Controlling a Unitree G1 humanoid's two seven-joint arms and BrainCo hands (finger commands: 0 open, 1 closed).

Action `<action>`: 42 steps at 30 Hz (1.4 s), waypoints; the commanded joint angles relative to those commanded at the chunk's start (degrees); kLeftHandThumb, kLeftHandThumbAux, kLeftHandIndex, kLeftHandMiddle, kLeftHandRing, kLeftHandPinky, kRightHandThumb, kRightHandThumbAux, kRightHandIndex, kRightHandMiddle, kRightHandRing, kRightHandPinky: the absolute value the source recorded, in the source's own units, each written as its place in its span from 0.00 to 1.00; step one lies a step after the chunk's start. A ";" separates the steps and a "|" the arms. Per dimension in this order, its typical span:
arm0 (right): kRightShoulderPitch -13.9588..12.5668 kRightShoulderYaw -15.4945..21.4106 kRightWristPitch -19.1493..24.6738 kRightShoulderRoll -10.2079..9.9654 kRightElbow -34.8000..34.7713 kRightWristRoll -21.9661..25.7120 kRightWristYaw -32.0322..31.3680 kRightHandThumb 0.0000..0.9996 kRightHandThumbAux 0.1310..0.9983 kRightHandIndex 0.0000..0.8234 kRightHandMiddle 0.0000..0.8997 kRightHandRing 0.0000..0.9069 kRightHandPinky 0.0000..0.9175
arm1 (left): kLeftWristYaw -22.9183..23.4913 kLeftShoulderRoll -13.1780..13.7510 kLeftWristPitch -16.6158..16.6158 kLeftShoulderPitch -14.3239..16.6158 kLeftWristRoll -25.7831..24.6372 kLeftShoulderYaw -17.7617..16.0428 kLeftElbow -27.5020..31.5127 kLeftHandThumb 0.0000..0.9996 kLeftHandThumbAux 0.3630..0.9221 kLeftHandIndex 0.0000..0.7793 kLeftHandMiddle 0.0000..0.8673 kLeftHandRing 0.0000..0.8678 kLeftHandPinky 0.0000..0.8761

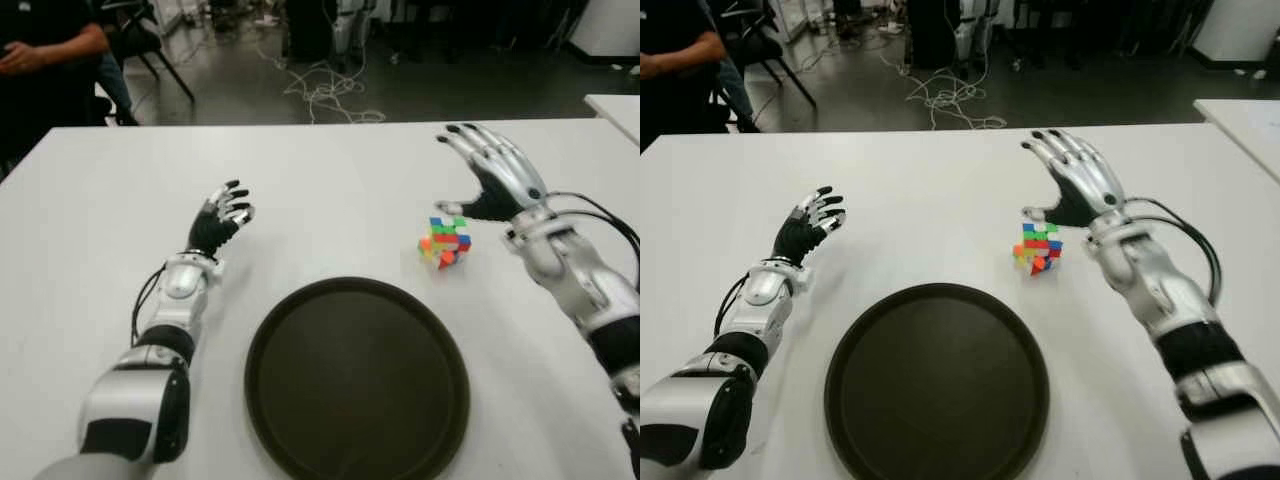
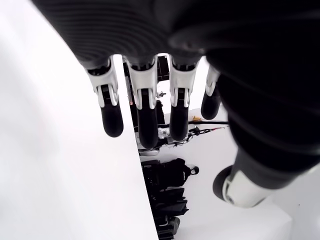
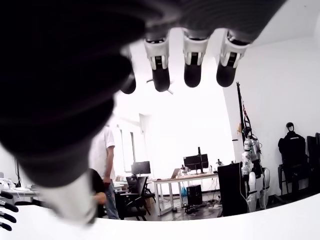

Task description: Pick up the Rubik's Cube and put it in the plate

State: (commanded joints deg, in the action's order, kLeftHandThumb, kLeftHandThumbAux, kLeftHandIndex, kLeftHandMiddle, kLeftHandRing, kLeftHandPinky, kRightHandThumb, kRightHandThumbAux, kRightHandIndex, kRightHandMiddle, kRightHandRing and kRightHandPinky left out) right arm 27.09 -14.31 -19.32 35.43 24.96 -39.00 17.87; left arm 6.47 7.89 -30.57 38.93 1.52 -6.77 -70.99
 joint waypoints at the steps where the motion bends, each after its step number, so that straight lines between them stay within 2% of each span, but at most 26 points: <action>1: -0.31 0.43 0.20 -0.02 -0.17 -0.07 0.23 0.00 0.74 0.00 0.00 0.00 0.00 | -0.01 -0.01 0.01 -0.02 -0.01 -0.01 -0.04 0.17 0.63 0.14 0.23 0.23 0.22; 10: -4.24 2.65 2.96 -0.76 -3.74 -0.67 -0.01 0.00 0.78 0.00 0.00 0.00 0.00 | -0.20 0.00 0.24 0.05 -0.05 -0.08 -0.15 0.18 0.62 0.13 0.24 0.23 0.21; 12: -6.11 1.60 4.00 -2.36 -3.85 -1.67 0.96 0.00 0.79 0.00 0.00 0.00 0.00 | -0.18 0.02 0.30 0.09 -0.05 -0.07 -0.17 0.18 0.62 0.13 0.23 0.23 0.21; 16: -8.08 -0.91 5.09 -5.16 -2.01 -3.25 2.25 0.00 0.79 0.00 0.00 0.00 0.00 | 0.03 0.04 0.11 0.05 -0.02 -0.04 -0.20 0.17 0.62 0.13 0.23 0.23 0.20; 18: -8.67 -1.65 5.44 -5.80 -1.81 -3.47 1.95 0.00 0.78 0.00 0.00 0.00 0.00 | 0.20 0.02 -0.10 0.00 -0.05 -0.04 -0.19 0.17 0.62 0.14 0.23 0.23 0.22; 23: -6.77 -2.85 4.88 -6.24 1.16 -3.15 -0.37 0.00 0.79 0.00 0.00 0.00 0.00 | 0.53 0.05 -0.42 -0.11 -0.12 -0.06 -0.12 0.18 0.63 0.14 0.23 0.24 0.23; 26: -3.85 -3.74 3.30 -6.82 6.44 -3.08 -0.29 0.00 0.78 0.00 0.00 0.00 0.00 | 0.69 0.14 -0.36 -0.15 -0.16 -0.07 -0.02 0.17 0.63 0.13 0.22 0.23 0.23; 33: -3.23 -3.67 2.01 -6.90 7.91 -2.38 -0.34 0.00 0.76 0.01 0.01 0.01 0.01 | -0.14 0.16 -0.18 -0.19 0.11 0.06 0.14 0.17 0.64 0.14 0.24 0.24 0.21; 42: -1.92 -4.33 4.81 -7.94 10.60 -2.77 -2.14 0.00 0.74 0.04 0.04 0.04 0.05 | -0.33 0.21 -0.58 -0.37 0.28 0.20 0.20 0.18 0.64 0.15 0.24 0.24 0.24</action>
State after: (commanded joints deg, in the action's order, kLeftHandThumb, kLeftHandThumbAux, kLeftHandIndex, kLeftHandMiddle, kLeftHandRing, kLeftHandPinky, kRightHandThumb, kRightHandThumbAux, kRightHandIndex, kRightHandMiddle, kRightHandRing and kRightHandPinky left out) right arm 25.17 -18.64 -14.51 27.49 35.56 -41.77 15.73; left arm 6.14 8.10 -31.15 38.56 1.80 -6.57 -70.79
